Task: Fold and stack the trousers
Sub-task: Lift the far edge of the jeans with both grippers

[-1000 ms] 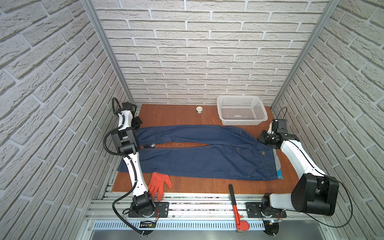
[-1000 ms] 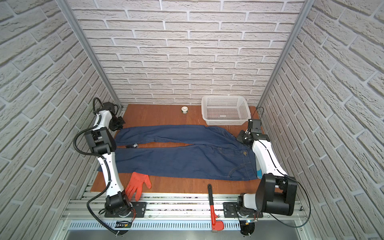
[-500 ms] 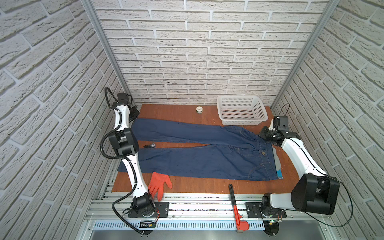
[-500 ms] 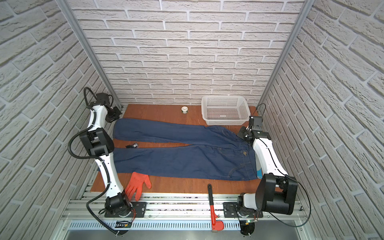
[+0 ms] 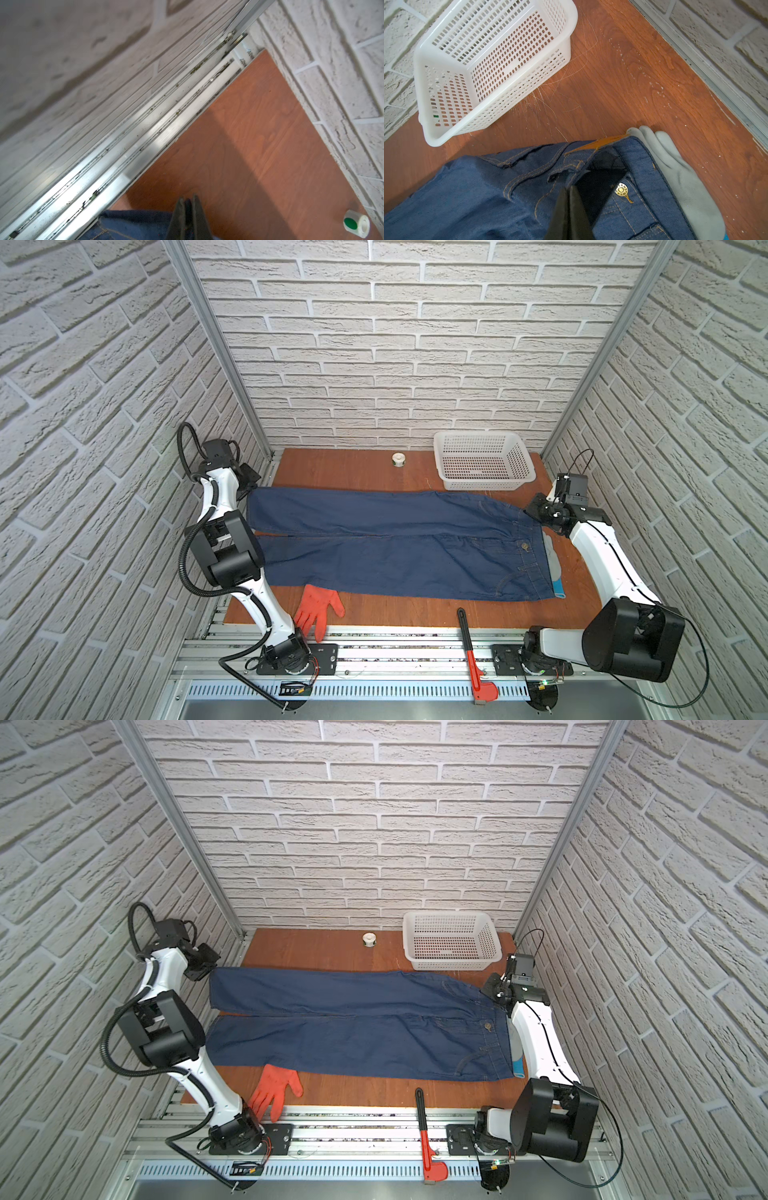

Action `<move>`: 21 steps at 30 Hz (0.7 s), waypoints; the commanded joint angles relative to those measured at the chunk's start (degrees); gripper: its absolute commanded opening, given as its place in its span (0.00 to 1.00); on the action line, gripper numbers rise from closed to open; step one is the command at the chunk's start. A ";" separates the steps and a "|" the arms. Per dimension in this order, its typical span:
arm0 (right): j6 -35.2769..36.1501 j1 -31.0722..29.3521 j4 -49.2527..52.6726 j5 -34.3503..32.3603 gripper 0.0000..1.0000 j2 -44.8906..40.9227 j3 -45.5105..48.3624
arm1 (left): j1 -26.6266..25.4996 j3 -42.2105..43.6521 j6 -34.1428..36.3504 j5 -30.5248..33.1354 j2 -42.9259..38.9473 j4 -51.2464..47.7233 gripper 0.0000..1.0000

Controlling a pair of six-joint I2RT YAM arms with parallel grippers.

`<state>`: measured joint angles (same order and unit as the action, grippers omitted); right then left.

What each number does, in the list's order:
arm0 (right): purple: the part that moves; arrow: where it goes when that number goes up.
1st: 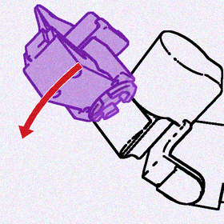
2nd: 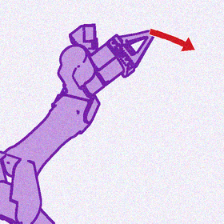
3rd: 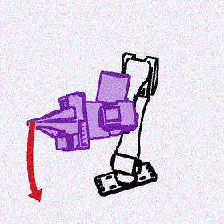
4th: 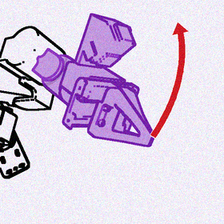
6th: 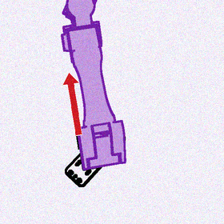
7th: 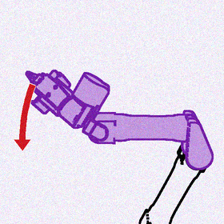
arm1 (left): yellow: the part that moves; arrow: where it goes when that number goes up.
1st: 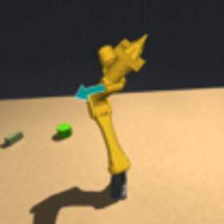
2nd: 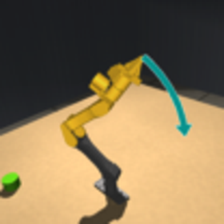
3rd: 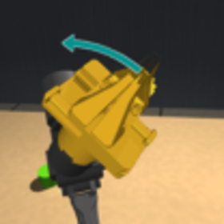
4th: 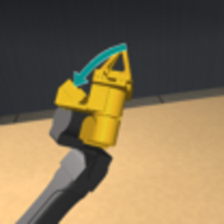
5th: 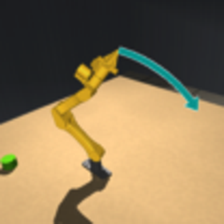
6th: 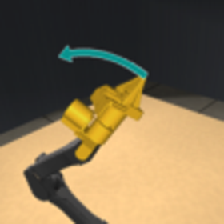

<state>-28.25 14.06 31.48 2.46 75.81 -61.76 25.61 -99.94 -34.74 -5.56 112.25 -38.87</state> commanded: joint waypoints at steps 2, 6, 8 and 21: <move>-0.73 0.47 -4.77 0.52 0.06 2.66 -4.35 | 1.75 -1.84 -1.94 -1.52 -0.42 4.52 0.00; -0.93 0.78 -7.65 -0.54 0.05 3.60 -6.77 | 2.94 -4.81 -2.52 -2.06 -0.63 4.16 0.00; -0.93 0.92 -9.61 -1.37 0.06 3.75 -7.12 | 3.56 -6.68 -2.61 -2.65 -0.03 3.67 0.00; -5.48 1.87 -20.32 -2.29 0.06 18.84 -22.67 | 2.24 -31.81 -6.98 -9.37 15.84 -0.61 0.00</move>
<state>-32.18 15.27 18.57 2.46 93.58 -80.84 26.83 -124.95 -38.06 -14.44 123.48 -41.21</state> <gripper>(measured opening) 0.058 0.072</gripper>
